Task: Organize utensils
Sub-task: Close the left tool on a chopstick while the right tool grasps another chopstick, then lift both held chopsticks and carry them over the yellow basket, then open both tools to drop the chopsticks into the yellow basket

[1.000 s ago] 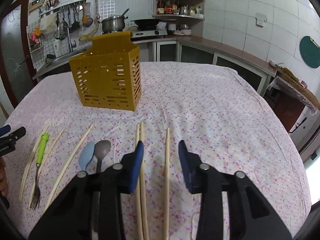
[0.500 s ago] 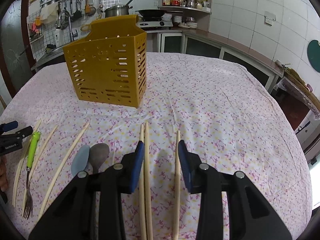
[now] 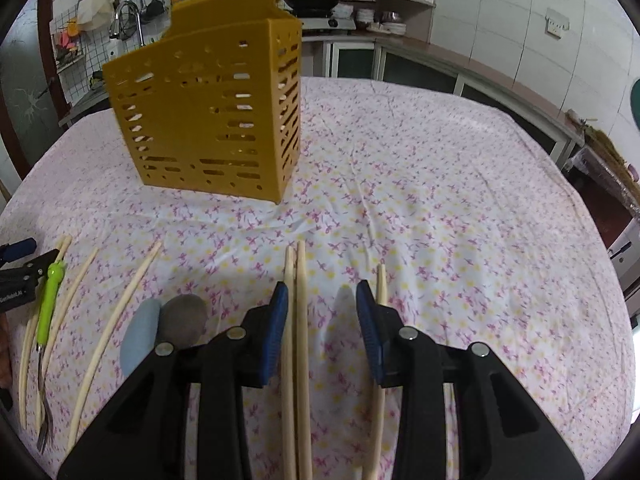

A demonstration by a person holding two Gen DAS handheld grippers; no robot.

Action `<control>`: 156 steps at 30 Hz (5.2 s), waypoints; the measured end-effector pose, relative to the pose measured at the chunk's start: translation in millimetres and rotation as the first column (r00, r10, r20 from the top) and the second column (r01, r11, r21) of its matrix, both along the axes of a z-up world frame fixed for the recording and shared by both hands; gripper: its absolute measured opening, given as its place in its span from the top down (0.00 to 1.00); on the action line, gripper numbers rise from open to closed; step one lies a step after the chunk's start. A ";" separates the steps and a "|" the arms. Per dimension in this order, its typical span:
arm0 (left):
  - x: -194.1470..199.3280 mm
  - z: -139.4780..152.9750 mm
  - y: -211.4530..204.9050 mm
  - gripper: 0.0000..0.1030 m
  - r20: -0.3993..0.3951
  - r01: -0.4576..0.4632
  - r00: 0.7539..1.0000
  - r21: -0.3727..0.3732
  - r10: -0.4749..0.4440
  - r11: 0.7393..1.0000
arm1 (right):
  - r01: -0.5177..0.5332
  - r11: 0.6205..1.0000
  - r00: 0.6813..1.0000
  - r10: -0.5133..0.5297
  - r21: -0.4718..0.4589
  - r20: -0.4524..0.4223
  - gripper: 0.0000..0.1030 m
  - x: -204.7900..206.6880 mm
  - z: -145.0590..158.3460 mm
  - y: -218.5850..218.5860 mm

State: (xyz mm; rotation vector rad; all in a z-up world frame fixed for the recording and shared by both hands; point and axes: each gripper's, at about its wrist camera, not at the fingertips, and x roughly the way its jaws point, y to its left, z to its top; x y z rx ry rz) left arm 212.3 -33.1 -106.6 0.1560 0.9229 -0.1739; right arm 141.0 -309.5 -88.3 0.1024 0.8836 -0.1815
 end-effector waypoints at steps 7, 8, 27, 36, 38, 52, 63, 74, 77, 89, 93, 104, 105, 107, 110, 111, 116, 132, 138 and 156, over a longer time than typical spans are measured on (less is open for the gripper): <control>10.1 1.2 -10.0 0.36 0.002 0.009 1.000 0.001 -0.009 1.000 | 0.008 0.999 0.999 -0.006 0.039 -0.044 0.72 26.8 -7.7 -9.5; 10.6 1.0 -11.5 0.36 0.003 0.008 1.000 0.004 -0.008 1.000 | -0.003 0.999 0.998 0.005 0.034 -0.055 0.73 30.1 -9.8 -6.7; 24.3 1.3 -22.6 0.49 -0.006 0.035 0.999 -0.007 -0.035 0.999 | -0.048 0.998 0.994 0.051 0.034 -0.101 0.88 58.0 -13.8 -1.8; 15.2 7.7 -24.9 0.96 -0.035 0.065 0.997 -0.061 -0.067 0.996 | -0.059 0.996 0.991 0.067 0.067 -0.119 0.94 67.8 -13.4 -19.0; 10.8 6.6 -26.1 0.96 -0.048 0.083 0.995 -0.053 -0.086 0.995 | -0.063 0.996 0.990 0.070 0.067 -0.121 0.94 63.1 -15.3 -17.2; -12.8 4.8 -33.8 0.90 -0.065 0.118 0.991 -0.013 -0.118 0.993 | -0.063 0.997 0.993 0.067 0.039 -0.100 0.93 47.9 -20.6 -7.3; -4.5 10.6 -32.3 0.97 -0.052 0.087 0.995 -0.059 -0.091 0.994 | -0.050 0.995 0.998 0.053 0.082 -0.040 0.95 32.1 -12.0 -7.8; -14.1 52.8 -31.4 0.97 0.049 0.092 0.995 -0.111 -0.087 0.990 | -0.052 0.994 0.992 0.041 0.099 0.116 0.95 7.1 39.7 -17.6; -15.1 67.9 -27.8 0.97 0.081 0.087 0.994 -0.129 -0.077 0.988 | -0.054 0.994 0.987 0.038 0.097 0.158 0.95 2.1 55.7 -19.6; -34.0 127.6 -21.3 0.97 0.224 0.099 0.973 -0.179 -0.058 0.979 | -0.056 0.997 0.947 0.034 0.061 0.319 0.95 -31.6 113.7 -25.8; -41.2 143.7 -16.7 0.97 0.263 0.104 0.963 -0.188 -0.052 0.977 | -0.054 0.998 0.929 0.034 0.044 0.367 0.95 -44.4 132.7 -22.9; -57.9 193.5 -8.9 0.97 0.397 0.138 0.916 -0.201 -0.048 0.970 | -0.052 0.999 0.899 0.043 0.010 0.435 0.95 -62.5 166.0 -15.2; -58.3 196.7 -8.5 0.97 0.403 0.140 0.914 -0.203 -0.048 0.969 | -0.054 0.999 0.894 0.047 0.003 0.446 0.95 -63.9 171.2 -14.3; -56.7 202.9 -10.2 0.97 0.415 0.147 0.908 -0.204 -0.051 0.968 | -0.056 0.998 0.888 0.052 -0.006 0.458 0.95 -65.0 178.0 -12.2; -53.8 216.8 -13.2 0.97 0.442 0.165 0.895 -0.215 -0.055 0.962 | -0.067 0.998 0.873 0.069 -0.021 0.483 0.95 -64.7 193.0 -10.1; -52.5 222.9 -14.8 0.97 0.462 0.176 0.885 -0.218 -0.057 0.960 | -0.069 0.997 0.868 0.071 -0.023 0.492 0.95 -64.1 196.4 -9.3; -47.5 252.7 -29.5 0.97 0.539 0.224 0.840 -0.239 -0.063 0.945 | -0.072 0.997 0.841 0.080 -0.035 0.535 0.95 -55.1 215.4 -12.2; 5.0 299.0 -105.3 0.97 0.595 0.317 0.795 -0.246 -0.116 0.916 | -0.114 0.991 0.764 0.133 -0.071 0.632 0.95 8.1 278.8 -7.2; 30.1 295.2 -115.5 0.97 0.583 0.311 0.805 -0.255 -0.110 0.916 | -0.131 0.989 0.763 0.141 -0.063 0.631 0.95 32.1 274.6 -2.9; 56.6 260.0 -117.5 0.73 0.497 0.272 0.861 -0.262 -0.112 0.926 | -0.111 0.994 0.812 0.104 -0.023 0.575 0.91 65.2 250.3 -10.0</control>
